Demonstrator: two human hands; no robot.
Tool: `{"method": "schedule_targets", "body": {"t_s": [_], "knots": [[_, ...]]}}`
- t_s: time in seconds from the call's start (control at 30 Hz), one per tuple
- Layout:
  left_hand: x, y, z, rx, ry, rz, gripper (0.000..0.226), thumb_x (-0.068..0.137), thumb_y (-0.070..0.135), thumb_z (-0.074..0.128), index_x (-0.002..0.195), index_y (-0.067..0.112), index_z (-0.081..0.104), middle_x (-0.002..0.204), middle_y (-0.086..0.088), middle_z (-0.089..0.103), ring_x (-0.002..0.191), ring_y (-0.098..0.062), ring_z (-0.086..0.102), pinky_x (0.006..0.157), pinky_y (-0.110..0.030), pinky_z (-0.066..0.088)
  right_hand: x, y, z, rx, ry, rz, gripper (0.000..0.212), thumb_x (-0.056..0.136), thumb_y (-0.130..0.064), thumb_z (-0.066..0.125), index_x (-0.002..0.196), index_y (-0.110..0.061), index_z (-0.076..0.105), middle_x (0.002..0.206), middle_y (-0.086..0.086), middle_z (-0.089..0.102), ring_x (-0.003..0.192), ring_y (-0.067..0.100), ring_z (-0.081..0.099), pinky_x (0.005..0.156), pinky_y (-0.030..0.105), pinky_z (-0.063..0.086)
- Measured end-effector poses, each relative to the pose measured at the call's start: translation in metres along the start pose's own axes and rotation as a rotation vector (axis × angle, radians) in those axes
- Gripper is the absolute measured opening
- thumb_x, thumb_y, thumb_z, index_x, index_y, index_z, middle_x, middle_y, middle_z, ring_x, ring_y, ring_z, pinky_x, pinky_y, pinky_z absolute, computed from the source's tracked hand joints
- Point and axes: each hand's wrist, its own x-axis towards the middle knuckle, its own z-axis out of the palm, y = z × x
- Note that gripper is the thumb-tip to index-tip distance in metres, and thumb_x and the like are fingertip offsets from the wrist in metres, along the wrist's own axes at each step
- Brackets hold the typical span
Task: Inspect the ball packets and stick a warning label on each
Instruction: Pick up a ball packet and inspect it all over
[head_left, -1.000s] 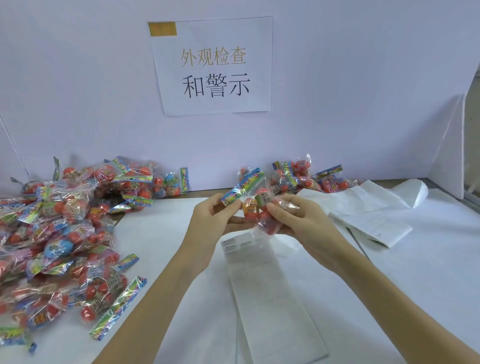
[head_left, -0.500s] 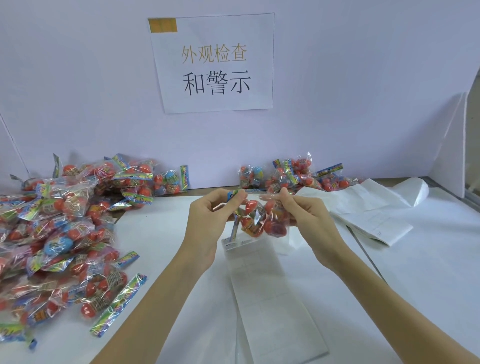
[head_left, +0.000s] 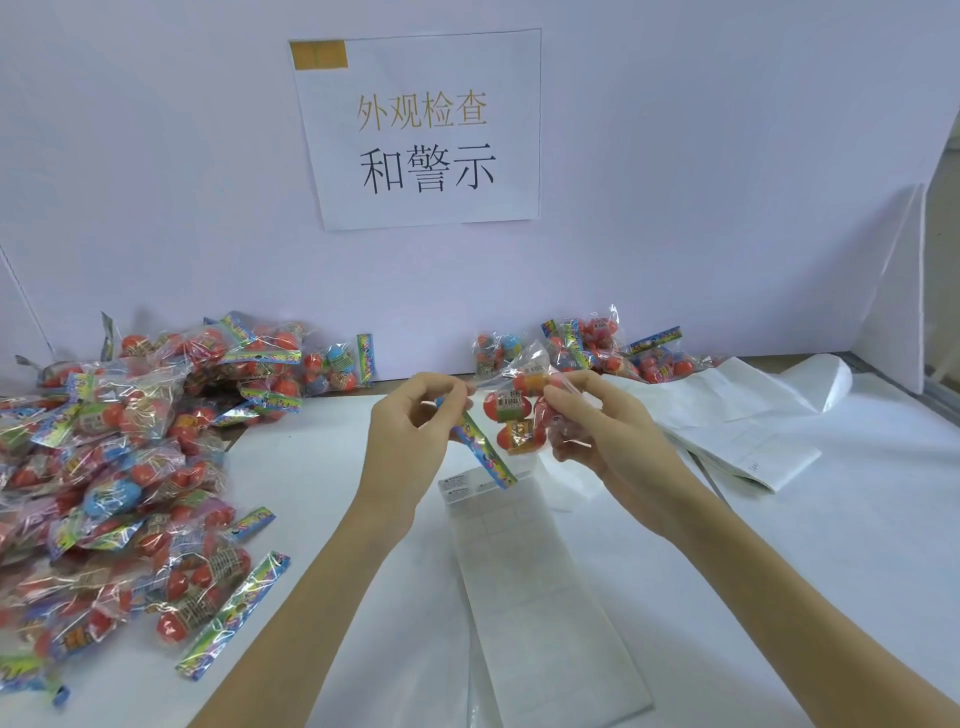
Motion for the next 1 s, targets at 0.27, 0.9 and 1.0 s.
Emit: {"method": "schedule_targets", "body": {"t_s": [0.27,0.9,1.0], "knots": [[-0.003,0.000,0.005,-0.037,-0.139,-0.058,0.016,0.097,0.024,0.069,0.096,0.014,0.082,0.092,-0.007,0.077,0.079,-0.021,0.067,0.074,-0.027,0.060,-0.004,0.003,0.003,-0.285,-0.034,-0.054,0.051,0.101,-0.051,0.052,0.097,-0.007,0.077,0.080,0.013,0.071,0.071,0.024,0.062,0.068,0.040,0.055],[-0.010,-0.001,0.002,0.117,-0.345,0.263,0.020,0.096,0.013,0.073,0.113,0.022,0.080,0.119,0.003,0.066,0.120,-0.017,0.065,0.100,-0.027,0.054,0.007,-0.007,-0.022,0.233,0.017,0.073,0.036,0.103,0.000,0.054,0.135,-0.016,0.056,0.106,0.015,0.079,0.091,0.031,0.078,0.075,0.032,0.062],[-0.011,0.001,0.001,0.116,-0.363,0.085,0.027,0.094,0.035,0.074,0.116,0.028,0.060,0.131,0.009,0.062,0.121,-0.007,0.064,0.101,-0.029,0.052,0.007,-0.006,-0.026,0.030,0.075,0.044,0.033,0.101,-0.002,0.059,0.129,-0.017,0.064,0.085,0.002,0.075,0.076,0.018,0.067,0.068,0.028,0.055]]}}
